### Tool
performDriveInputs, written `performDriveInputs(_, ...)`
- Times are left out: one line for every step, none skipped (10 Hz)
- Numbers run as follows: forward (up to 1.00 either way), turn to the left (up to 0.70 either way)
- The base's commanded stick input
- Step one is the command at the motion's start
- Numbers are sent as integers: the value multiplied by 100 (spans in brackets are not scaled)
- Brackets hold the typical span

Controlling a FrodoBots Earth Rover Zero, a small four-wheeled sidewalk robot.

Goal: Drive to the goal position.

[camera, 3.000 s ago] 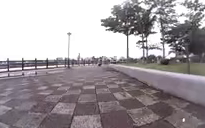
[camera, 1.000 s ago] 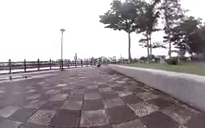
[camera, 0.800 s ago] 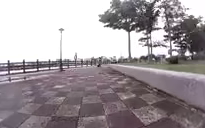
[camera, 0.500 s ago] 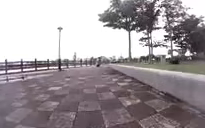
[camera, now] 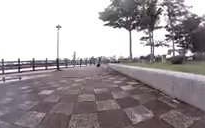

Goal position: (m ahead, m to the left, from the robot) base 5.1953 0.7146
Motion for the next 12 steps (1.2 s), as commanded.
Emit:
performDriveInputs(100, 0)
performDriveInputs(100, 0)
performDriveInputs(100, 0)
performDriveInputs(100, 0)
performDriveInputs(100, 0)
performDriveInputs(100, 0)
performDriveInputs(100, 0)
performDriveInputs(100, 0)
performDriveInputs(100, 16)
performDriveInputs(100, 40)
performDriveInputs(100, 40)
performDriveInputs(100, 28)
